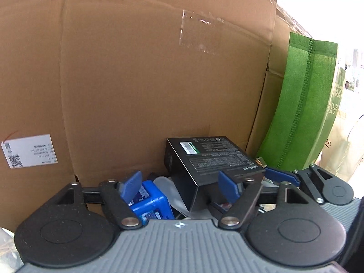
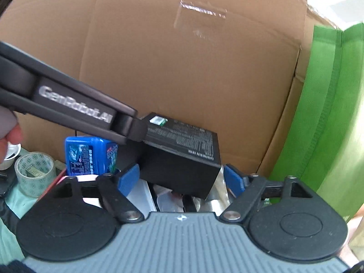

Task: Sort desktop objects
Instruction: 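Lift the black box with the left gripper and carry it to the brown box, then lower the black box into the brown box and open the left gripper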

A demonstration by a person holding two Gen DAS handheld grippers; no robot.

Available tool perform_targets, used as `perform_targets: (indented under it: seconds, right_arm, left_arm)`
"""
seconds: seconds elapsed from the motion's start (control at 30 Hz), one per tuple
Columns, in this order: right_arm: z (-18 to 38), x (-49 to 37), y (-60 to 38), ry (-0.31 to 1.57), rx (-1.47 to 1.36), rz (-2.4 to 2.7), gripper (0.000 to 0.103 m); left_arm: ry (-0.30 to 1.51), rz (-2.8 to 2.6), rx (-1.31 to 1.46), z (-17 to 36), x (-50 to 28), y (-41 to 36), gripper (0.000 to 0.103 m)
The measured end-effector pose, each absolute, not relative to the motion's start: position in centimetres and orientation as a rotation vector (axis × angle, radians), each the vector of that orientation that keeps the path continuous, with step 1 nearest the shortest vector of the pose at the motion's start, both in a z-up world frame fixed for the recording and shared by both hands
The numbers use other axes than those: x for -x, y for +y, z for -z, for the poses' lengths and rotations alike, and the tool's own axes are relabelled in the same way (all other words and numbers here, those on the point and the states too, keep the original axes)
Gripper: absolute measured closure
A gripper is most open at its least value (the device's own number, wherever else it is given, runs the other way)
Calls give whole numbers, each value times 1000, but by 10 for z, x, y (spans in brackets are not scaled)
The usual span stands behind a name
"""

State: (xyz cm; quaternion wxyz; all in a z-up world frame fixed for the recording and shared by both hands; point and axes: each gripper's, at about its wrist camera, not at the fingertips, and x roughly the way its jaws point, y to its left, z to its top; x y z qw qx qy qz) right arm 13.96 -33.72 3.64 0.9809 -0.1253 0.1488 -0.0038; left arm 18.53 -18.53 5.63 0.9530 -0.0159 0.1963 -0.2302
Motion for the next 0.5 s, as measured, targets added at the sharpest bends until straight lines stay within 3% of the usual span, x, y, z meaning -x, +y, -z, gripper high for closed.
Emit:
perform_targets:
  seconds: [0.23,0.5]
  right_arm:
    - [-35,-149,-340,332,203,41,2]
    - [-39,-135,-339,322,163,95,2]
  left_arm:
    - [389,479,17,-53,-182,-186,21]
    - [406,488,2,-55,-167,-181,20]
